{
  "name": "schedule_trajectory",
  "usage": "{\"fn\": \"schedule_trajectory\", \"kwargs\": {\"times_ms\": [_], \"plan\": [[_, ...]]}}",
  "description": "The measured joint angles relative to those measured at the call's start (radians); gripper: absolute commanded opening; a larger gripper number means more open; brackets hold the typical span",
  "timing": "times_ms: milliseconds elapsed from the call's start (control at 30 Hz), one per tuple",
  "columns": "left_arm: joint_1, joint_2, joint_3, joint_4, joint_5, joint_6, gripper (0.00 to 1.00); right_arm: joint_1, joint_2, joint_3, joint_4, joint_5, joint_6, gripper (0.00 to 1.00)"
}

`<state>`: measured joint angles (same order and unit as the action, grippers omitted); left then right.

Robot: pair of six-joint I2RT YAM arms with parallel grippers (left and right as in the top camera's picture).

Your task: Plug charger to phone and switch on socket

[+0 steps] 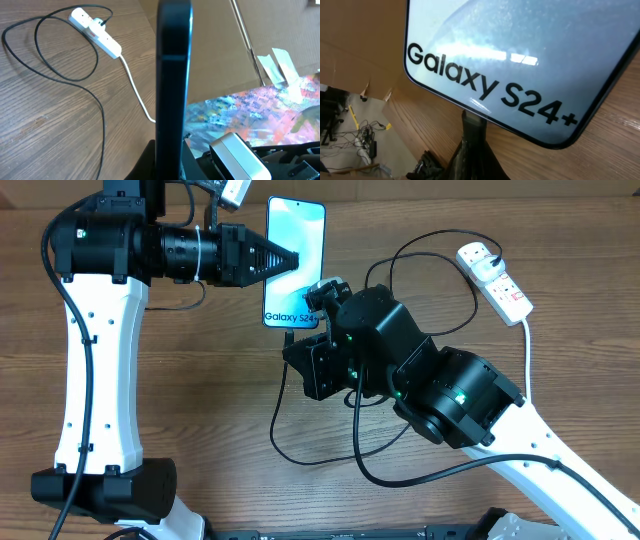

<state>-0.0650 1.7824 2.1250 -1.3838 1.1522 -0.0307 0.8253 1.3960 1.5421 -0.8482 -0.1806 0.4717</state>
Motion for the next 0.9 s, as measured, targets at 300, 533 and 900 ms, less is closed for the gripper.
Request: {"fn": "schedule_trajectory", "kwargs": {"times_ms": [300,533,900], "plan": [[0.001,0.000,0.000,-0.001,-0.001,0.024,0.04,0.000,0.000,0.000,0.009,-0.011,0.006,0.04],[0.001,0.000,0.000,-0.036,-0.008,0.062,0.04,-0.013,0.000,0.000,0.033,-0.010,0.006,0.04],[0.001,0.000,0.000,-0.042,-0.094,0.094,0.04,-0.028,0.000,0.000,0.017,-0.013,0.007,0.07]]}}
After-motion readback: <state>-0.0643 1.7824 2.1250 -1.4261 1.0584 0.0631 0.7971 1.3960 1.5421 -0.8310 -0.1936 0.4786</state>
